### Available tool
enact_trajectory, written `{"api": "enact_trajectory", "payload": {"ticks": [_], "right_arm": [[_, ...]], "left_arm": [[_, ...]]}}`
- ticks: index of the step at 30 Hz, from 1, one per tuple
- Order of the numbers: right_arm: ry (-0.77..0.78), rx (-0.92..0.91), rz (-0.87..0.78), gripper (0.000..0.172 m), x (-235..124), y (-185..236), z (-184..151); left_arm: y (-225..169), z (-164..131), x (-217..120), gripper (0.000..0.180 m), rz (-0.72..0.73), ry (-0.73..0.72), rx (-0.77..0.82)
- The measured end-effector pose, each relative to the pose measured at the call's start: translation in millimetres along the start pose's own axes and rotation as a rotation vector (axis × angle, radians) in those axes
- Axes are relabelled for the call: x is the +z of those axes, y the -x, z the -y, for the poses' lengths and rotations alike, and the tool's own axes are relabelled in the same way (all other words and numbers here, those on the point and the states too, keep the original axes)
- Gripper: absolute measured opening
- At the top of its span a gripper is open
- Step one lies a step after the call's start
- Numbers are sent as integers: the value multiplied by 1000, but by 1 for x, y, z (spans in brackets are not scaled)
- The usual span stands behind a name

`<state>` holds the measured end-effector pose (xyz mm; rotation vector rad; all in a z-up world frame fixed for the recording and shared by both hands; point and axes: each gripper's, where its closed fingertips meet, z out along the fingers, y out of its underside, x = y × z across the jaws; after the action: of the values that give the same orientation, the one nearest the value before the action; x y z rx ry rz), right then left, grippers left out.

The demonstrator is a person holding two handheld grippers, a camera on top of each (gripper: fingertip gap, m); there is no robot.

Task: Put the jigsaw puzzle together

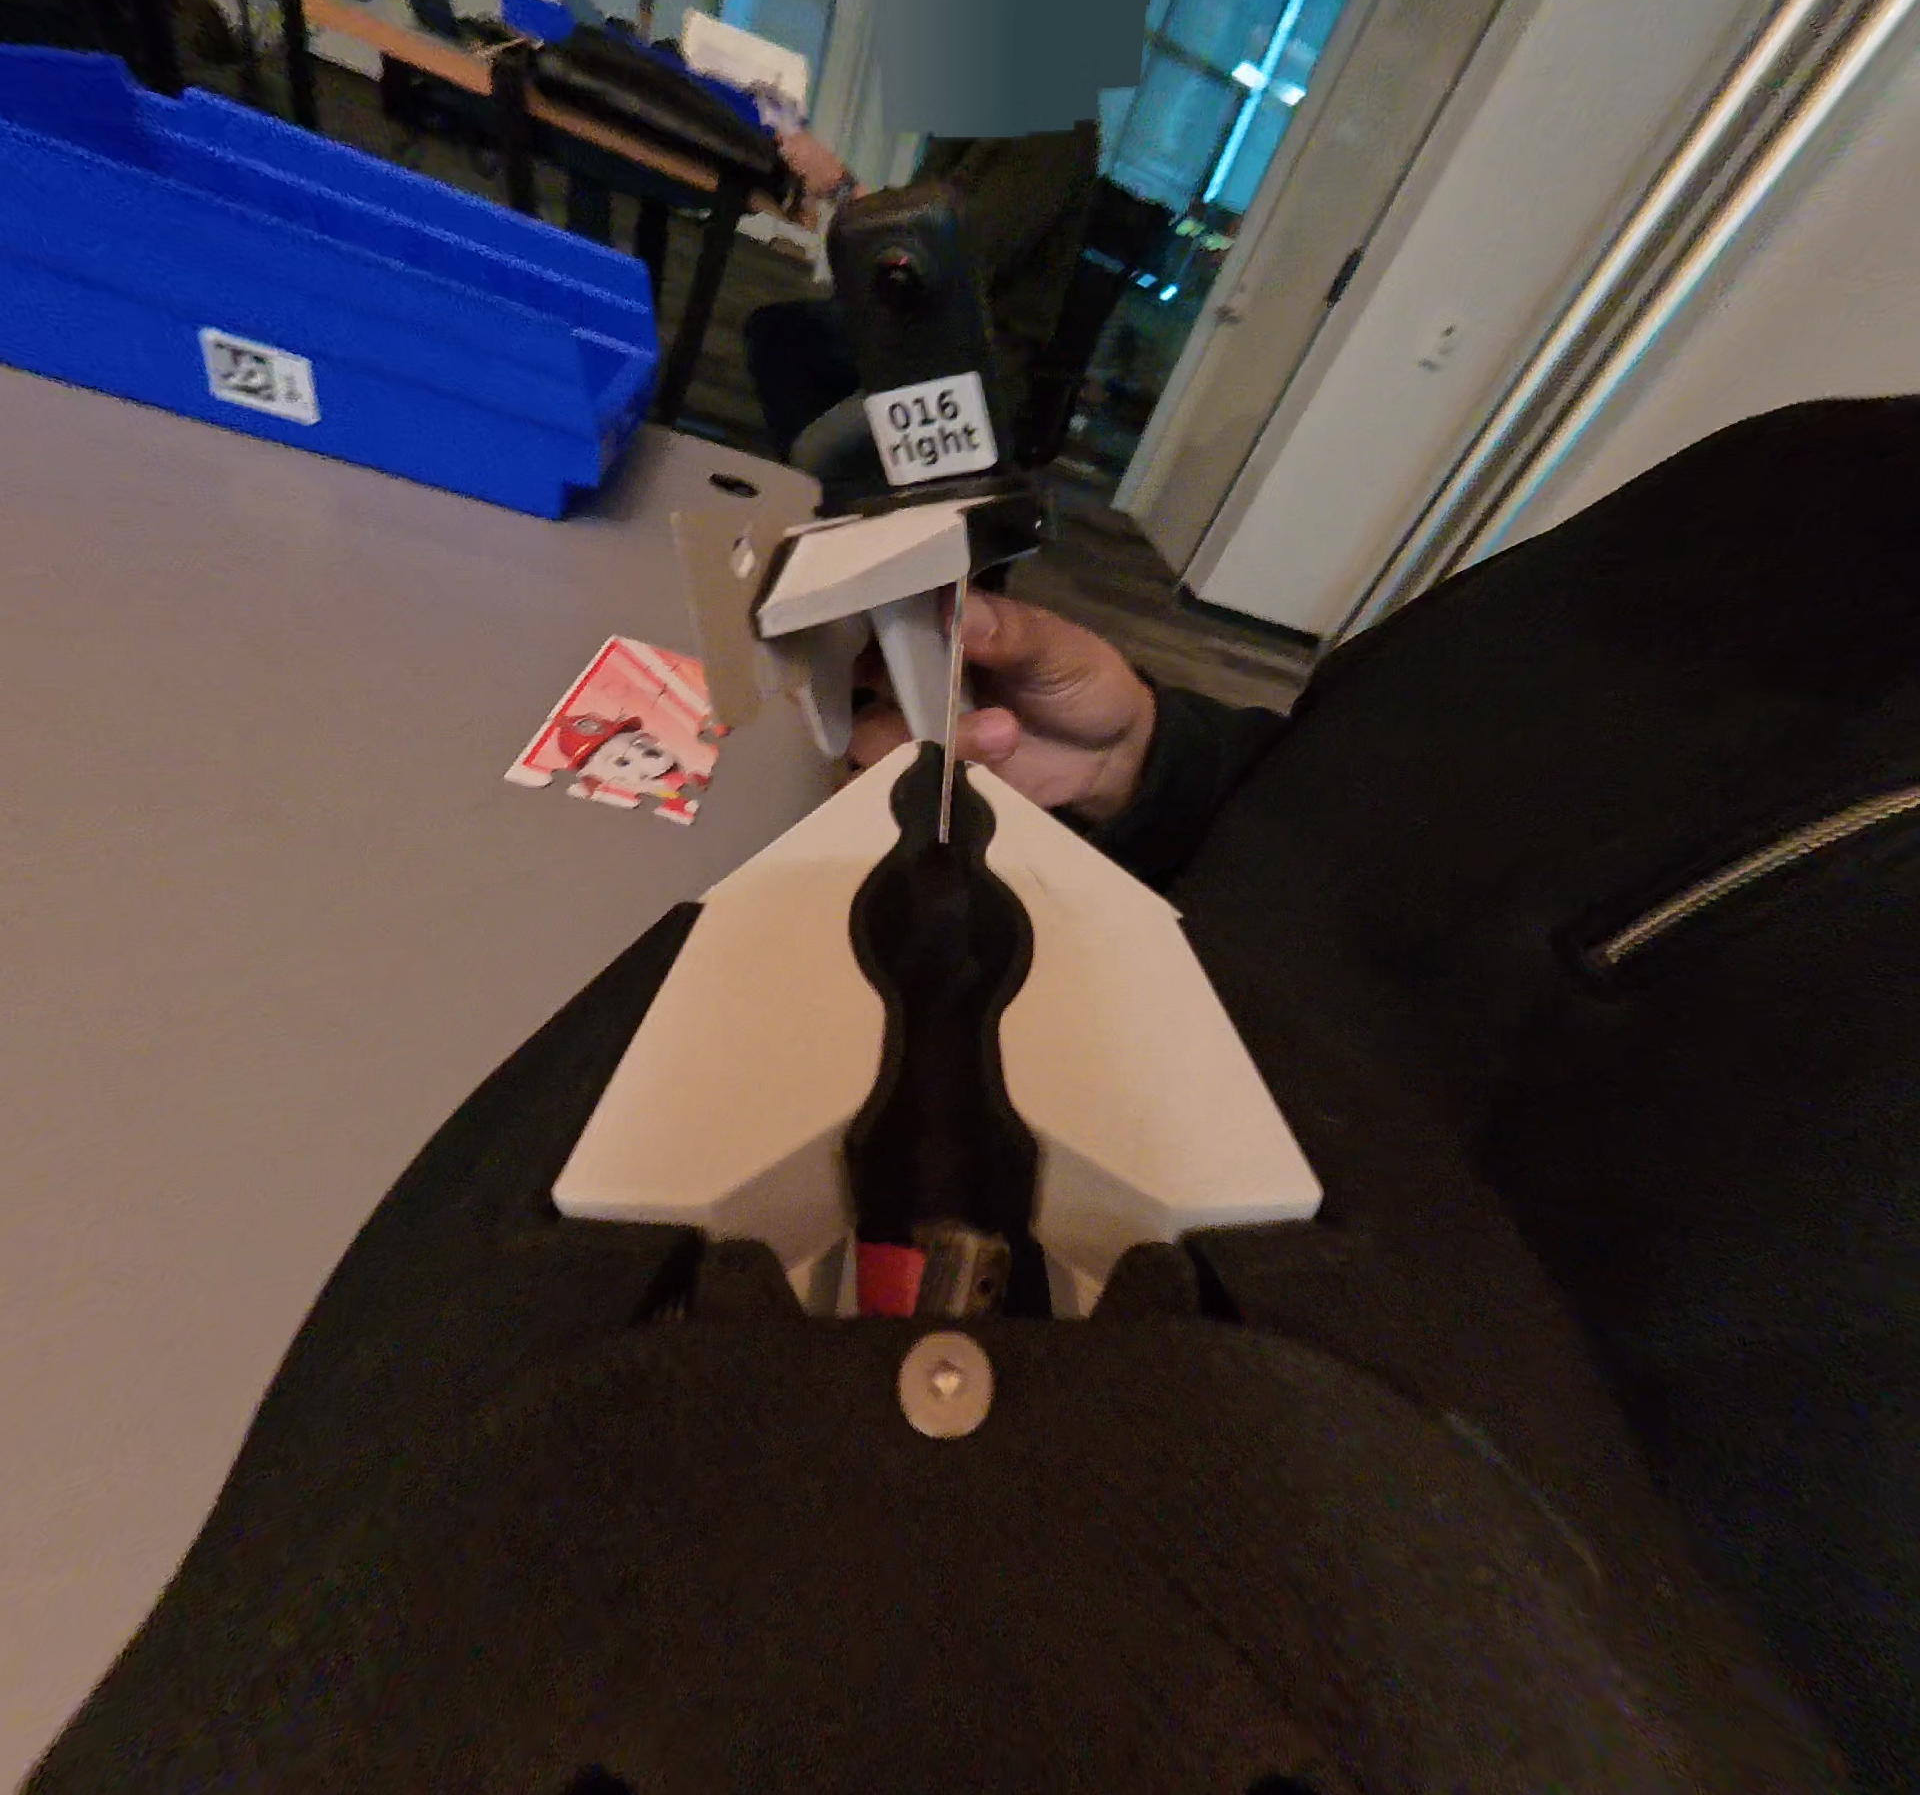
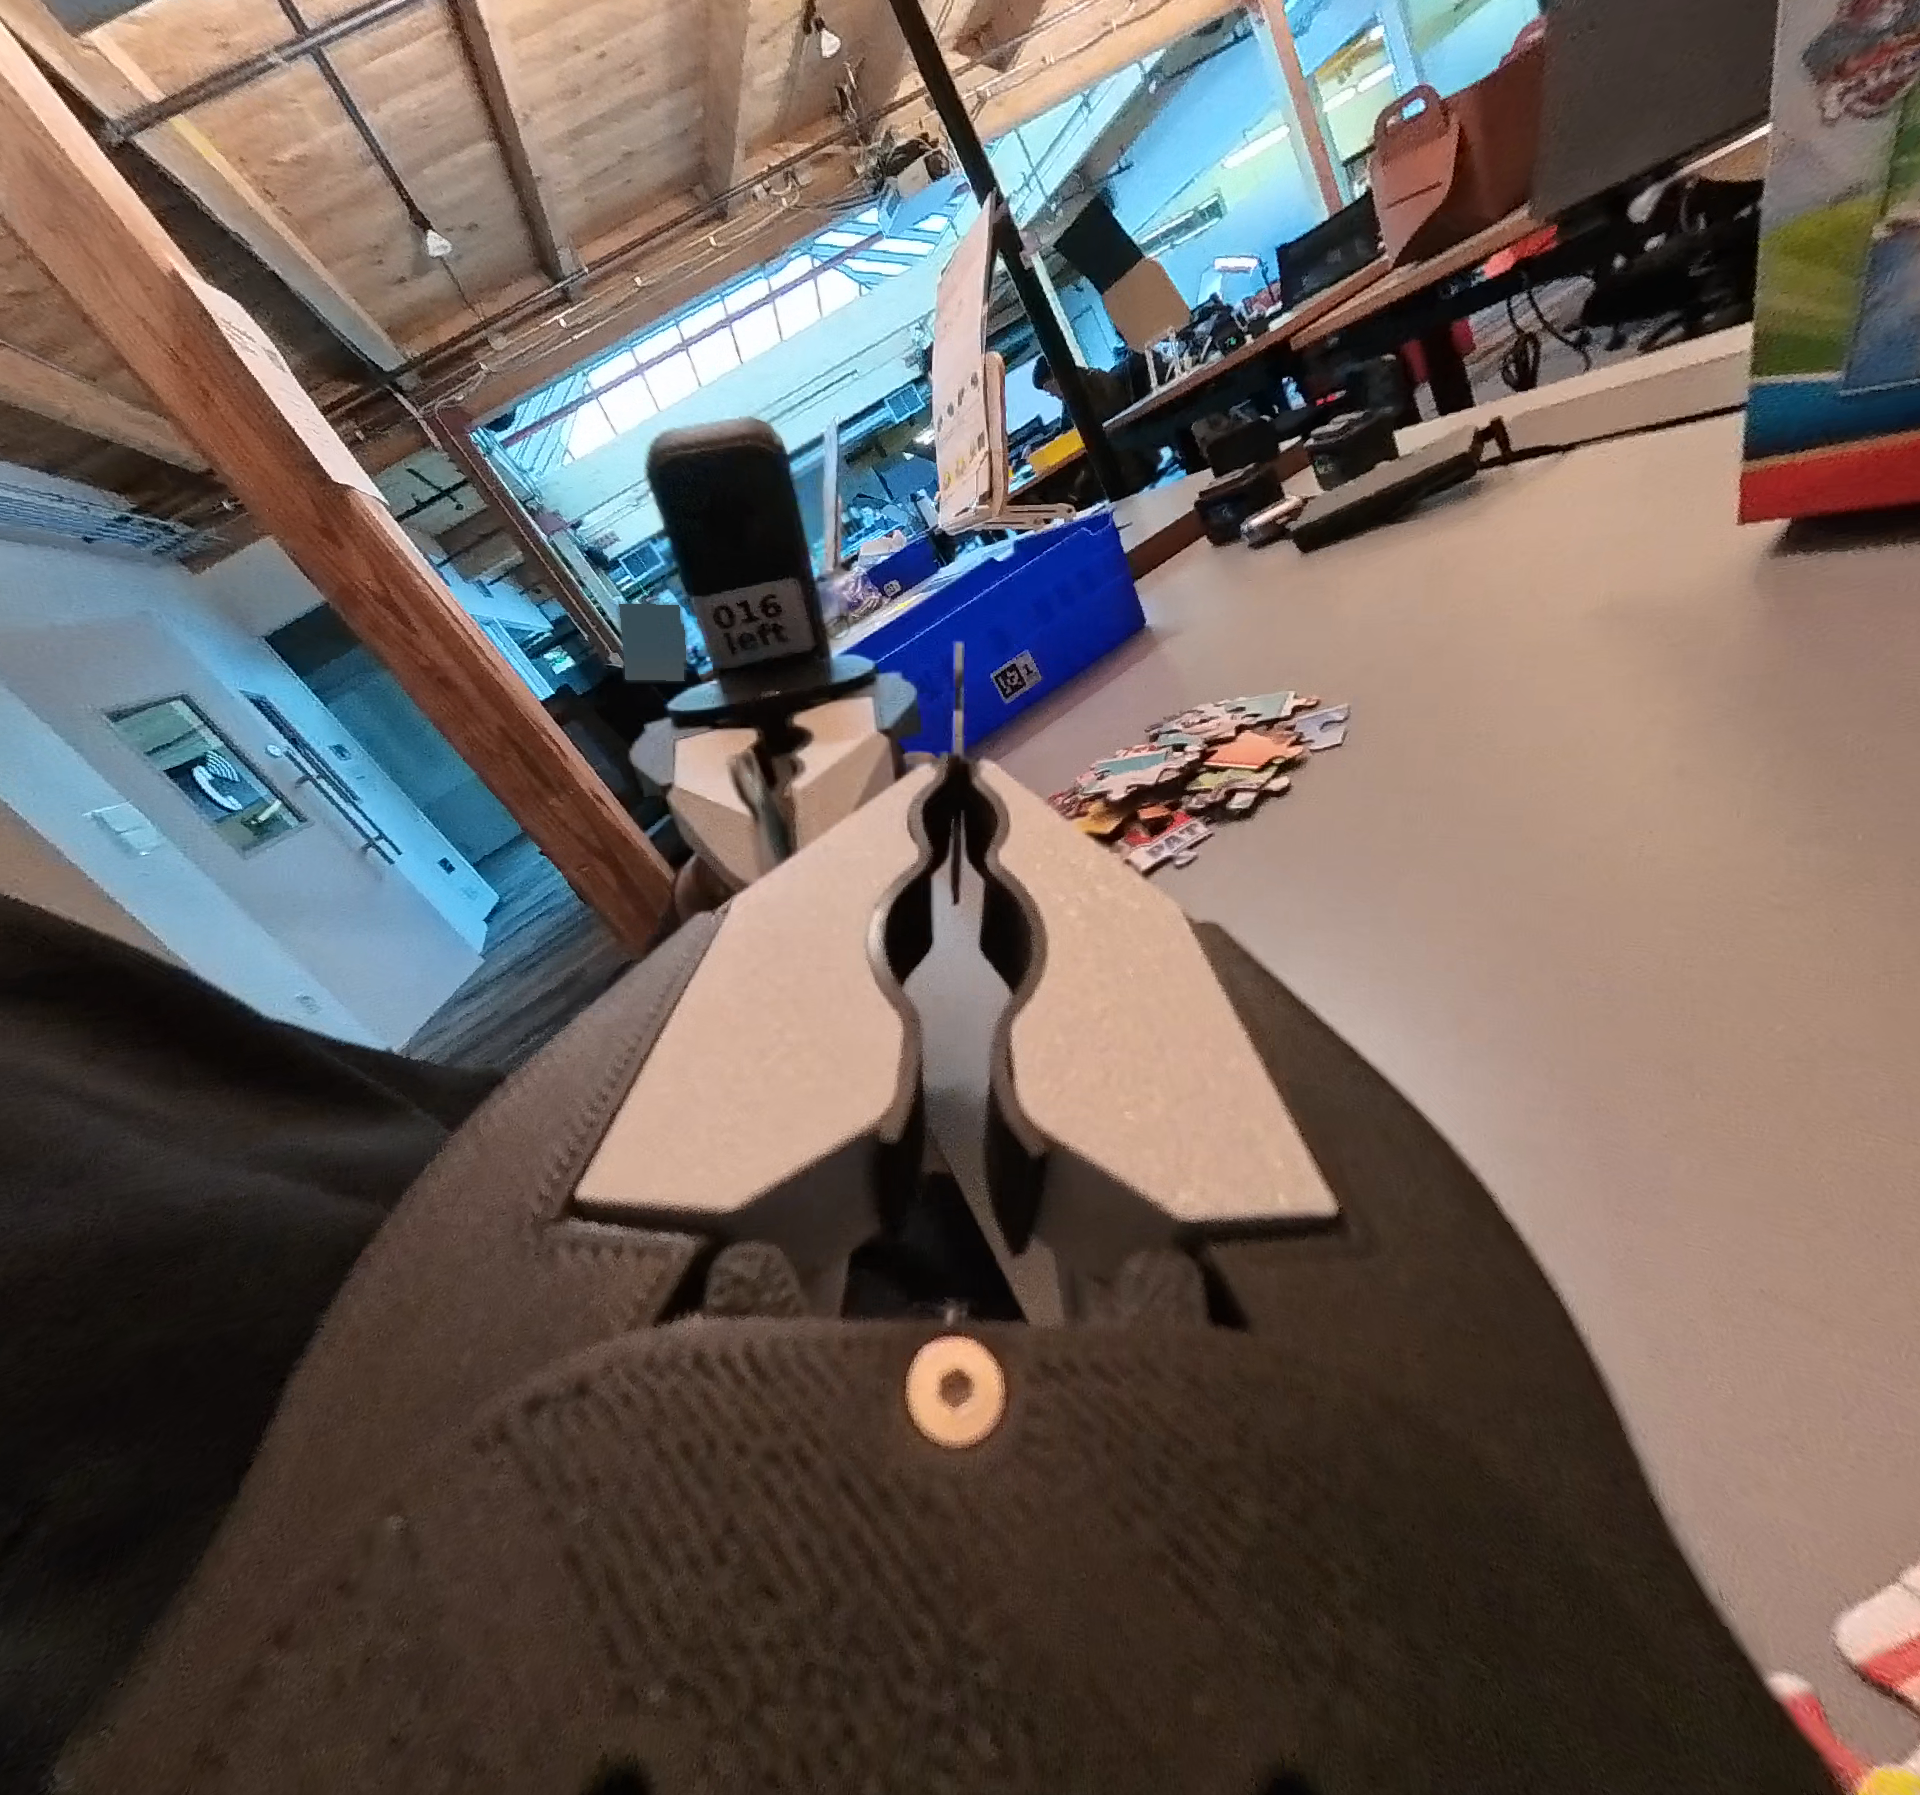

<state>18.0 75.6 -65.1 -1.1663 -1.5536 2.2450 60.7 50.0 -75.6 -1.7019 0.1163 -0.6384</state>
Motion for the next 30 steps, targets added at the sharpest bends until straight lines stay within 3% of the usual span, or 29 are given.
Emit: {"api": "enact_trajectory", "payload": {"ticks": [2, 4, 8, 10, 13, 16, 19, 22, 25, 28, 30], "right_arm": [[-2, -8, -4, 0, 1, -1, 1], [34, -74, -46, 0, 4, -7, -3], [131, -256, -120, 0, 18, -15, -13], [165, -320, -123, 0, 29, -13, -18], [210, -384, -111, 0, 46, -9, -25], [247, -448, -113, 0, 58, -8, -30], [273, -499, -110, 0, 72, -9, -31], [314, -539, -103, 0, 90, -13, -32], [401, -630, -126, 0, 120, -30, -38], [502, -817, -174, 0, 161, -53, -49], [564, -966, -201, 0, 188, -64, -59]], "left_arm": [[12, -2, -11, 0, 102, 35, 16], [38, 3, -41, 0, 313, 47, 28], [111, 4, -169, 0, 1099, 111, 84], [124, -10, -213, 0, 1301, 178, 65], [139, -38, -233, 0, 1383, 295, -23], [148, -59, -245, 4, 1469, 472, -11], [153, -73, -231, 24, 1394, 526, -42], [147, -56, -225, 26, 1324, 364, -61], [129, -18, -243, 25, 1305, 50, -69], [109, 11, -269, 24, 1254, -272, -97], [101, 19, -281, 27, 1206, -401, -115]]}}
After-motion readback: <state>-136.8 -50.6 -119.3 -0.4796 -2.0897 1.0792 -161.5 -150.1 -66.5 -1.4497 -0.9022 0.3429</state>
